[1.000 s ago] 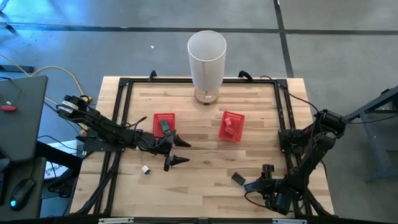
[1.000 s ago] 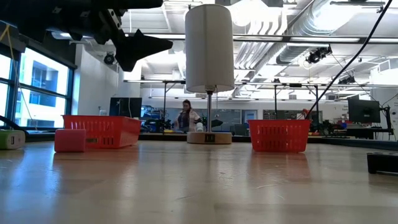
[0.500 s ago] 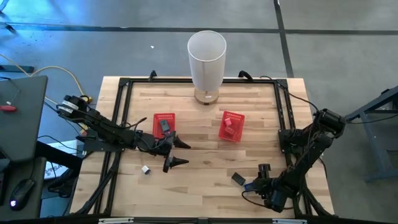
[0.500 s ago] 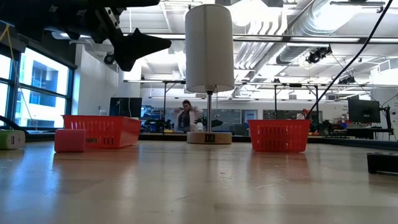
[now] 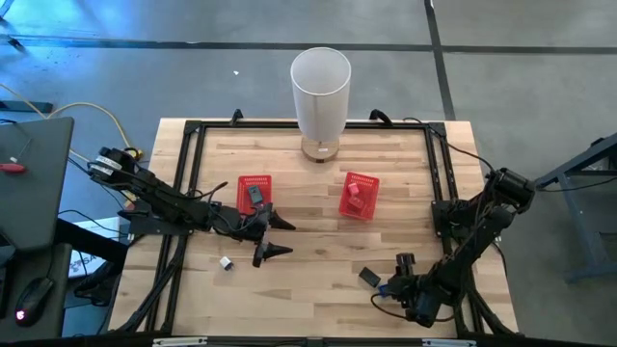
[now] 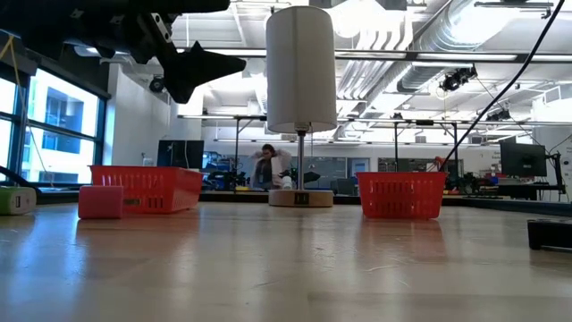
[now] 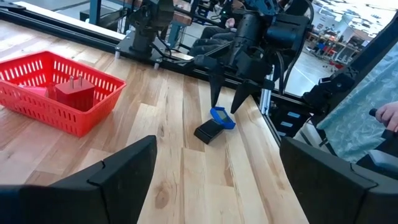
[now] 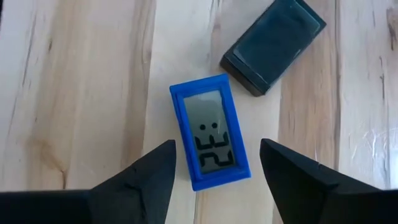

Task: Pick & Place Office items
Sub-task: Put the dark blue digital timer into the left red bin

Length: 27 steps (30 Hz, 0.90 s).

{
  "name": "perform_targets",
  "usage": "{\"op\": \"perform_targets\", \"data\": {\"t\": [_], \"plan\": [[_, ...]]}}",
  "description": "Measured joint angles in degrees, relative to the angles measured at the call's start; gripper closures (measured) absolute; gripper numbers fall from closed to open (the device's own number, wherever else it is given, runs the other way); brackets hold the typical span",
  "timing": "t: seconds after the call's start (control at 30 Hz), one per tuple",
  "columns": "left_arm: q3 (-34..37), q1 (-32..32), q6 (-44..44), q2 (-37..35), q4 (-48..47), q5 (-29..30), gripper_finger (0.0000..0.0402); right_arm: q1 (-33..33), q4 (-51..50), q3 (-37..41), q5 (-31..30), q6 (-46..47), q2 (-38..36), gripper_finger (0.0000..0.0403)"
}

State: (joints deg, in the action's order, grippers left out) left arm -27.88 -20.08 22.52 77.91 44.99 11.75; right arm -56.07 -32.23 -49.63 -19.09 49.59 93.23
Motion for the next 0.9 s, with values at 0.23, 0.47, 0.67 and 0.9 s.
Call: {"op": "perform_targets", "data": {"t": [0.23,0.47,0.67,0.9], "plan": [[0.0,0.0,0.0,0.0,0.0,0.0,0.0069,0.0,0.0,0.0,0.1,-0.4,0.0,0.0182],[0.0,0.0,0.0,0.0,0.0,0.0,0.0069,0.0,0.8,0.0,1.1,-0.4,0.4,0.0182],[0.0,0.0,0.0,0.0,0.0,0.1,0.0069,0.6,1.7,-0.2,2.4,-1.9,4.7,0.0182],[0.0,0.0,0.0,0.0,-0.3,0.1,0.0069,1.1,1.8,-0.4,3.8,-2.6,7.3,0.0183]]}}
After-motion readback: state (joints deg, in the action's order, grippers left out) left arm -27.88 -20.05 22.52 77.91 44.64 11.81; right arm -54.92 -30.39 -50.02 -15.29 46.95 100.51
